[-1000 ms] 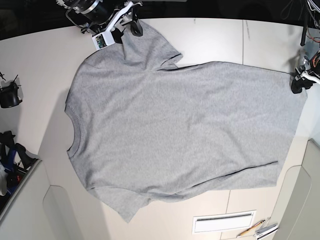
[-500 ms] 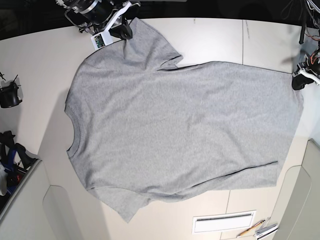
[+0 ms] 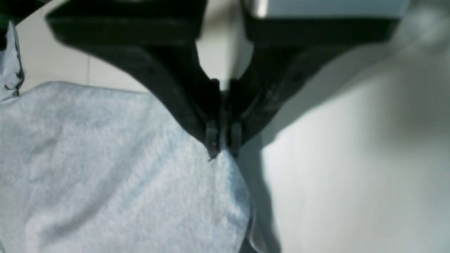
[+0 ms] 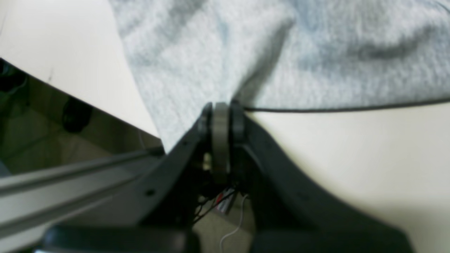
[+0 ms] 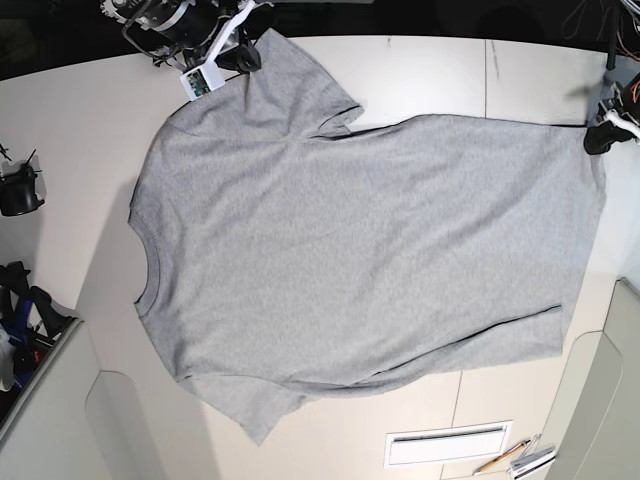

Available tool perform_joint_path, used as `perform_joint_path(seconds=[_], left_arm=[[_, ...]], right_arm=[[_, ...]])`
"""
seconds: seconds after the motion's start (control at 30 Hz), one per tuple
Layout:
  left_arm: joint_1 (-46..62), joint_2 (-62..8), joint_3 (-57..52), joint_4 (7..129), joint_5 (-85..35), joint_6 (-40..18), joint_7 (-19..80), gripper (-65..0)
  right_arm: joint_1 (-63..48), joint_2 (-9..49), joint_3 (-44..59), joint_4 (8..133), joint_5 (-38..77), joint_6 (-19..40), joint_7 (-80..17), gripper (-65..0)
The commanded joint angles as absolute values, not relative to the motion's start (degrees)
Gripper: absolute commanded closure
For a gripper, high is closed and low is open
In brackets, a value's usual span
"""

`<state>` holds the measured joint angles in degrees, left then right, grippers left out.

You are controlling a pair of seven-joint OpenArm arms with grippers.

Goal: Fold the T-shirt properly
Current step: 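Drag the gripped shirt edge with the right gripper away from the left gripper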

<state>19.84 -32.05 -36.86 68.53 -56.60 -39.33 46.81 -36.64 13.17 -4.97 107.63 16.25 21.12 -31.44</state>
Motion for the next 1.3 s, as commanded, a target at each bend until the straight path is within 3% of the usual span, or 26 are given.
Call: perform_joint_path(seconds=[0.0,0.37,0.8,1.27], left_arm=[[20.4,-33.4,-38.2,69.1,-58.0,-40.0,46.6,0.0],[25.0,-33.4,-41.3,69.3,-69.8,-40.0,54.6,0.0],[26.0,-33.3,-41.5,69.8,-82.2,-40.0,61.6,0.0],[25.4,-33.6,-45.4,75.4,-80.8,-40.0,61.6,0.0]], right_arm=[[-37.0,13.3,-4.1,108.7,17.8,22.7,-30.7,0.0],[-37.0,18.5,7.0,108.7,31.6,31.4,-35.5,0.0],[-37.0,19.2,15.2,108.7,45.4,33.3,-43.8,0.0],[-35.4,19.2,16.1,116.5,49.1,33.5,-43.7,0.0]])
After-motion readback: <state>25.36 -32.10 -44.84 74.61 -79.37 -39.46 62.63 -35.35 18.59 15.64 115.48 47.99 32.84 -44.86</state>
